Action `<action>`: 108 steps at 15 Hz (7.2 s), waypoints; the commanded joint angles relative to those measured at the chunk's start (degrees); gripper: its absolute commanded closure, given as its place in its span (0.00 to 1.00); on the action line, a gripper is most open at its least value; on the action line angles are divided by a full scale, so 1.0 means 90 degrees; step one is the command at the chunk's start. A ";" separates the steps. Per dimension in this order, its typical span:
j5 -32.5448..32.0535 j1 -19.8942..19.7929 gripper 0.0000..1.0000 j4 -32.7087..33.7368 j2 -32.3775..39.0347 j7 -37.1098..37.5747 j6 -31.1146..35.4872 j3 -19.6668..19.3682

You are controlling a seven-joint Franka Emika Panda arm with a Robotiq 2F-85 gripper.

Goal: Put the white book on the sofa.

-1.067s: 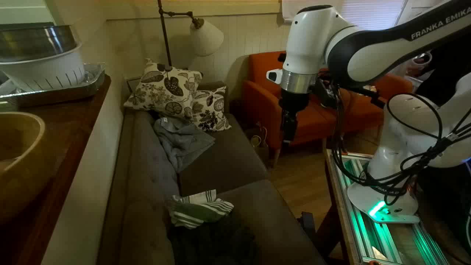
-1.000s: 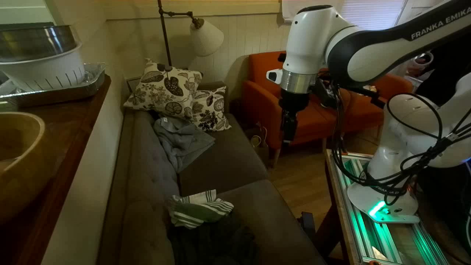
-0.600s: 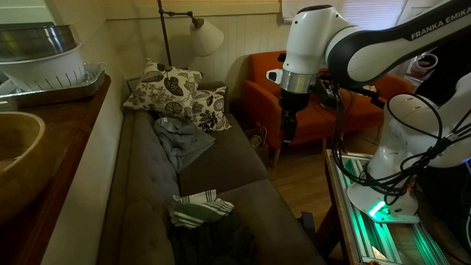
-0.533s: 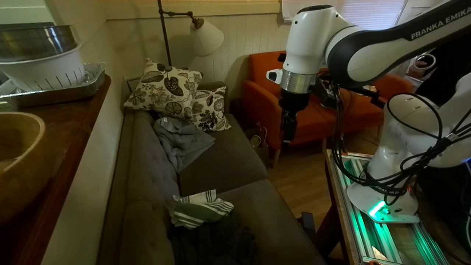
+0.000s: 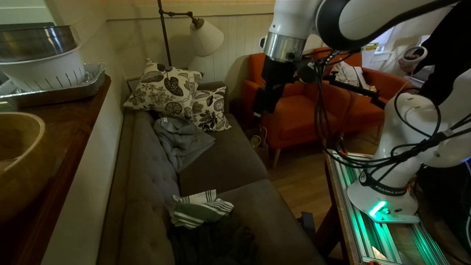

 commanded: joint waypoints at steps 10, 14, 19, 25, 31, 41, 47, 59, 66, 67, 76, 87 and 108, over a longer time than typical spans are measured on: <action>0.0210 0.0041 0.00 0.5109 0.1778 0.1942 -0.1559 0.0511; 0.0136 0.0074 0.00 0.5089 0.1632 0.1945 -0.1422 0.0513; 0.0112 0.0084 0.00 0.5241 0.1805 0.1956 -0.1450 0.0510; -0.0507 0.0302 0.00 0.6929 0.3177 0.1248 -0.1023 0.0791; -0.1507 0.0918 0.00 0.8672 0.4486 -0.0165 -0.1626 0.0839; -0.2119 0.1431 0.00 0.9532 0.5200 -0.0724 -0.1063 0.0801; -0.2296 0.1748 0.00 1.0610 0.6151 -0.2047 -0.0452 0.0708; -0.1497 0.2271 0.00 1.2524 0.8287 -0.5524 -0.0734 0.1108; -0.1630 0.2408 0.00 1.2345 0.8355 -0.5791 -0.1259 0.0977; -0.1619 0.2422 0.00 1.2384 0.8381 -0.5864 -0.1285 0.0977; -0.2274 0.3291 0.00 1.3504 0.9251 -0.3180 -0.1574 -0.0424; -0.2617 0.3524 0.00 1.2901 0.9256 -0.2155 -0.0149 -0.1043; -0.2378 0.3381 0.00 1.3071 0.9722 -0.2359 0.0447 -0.0712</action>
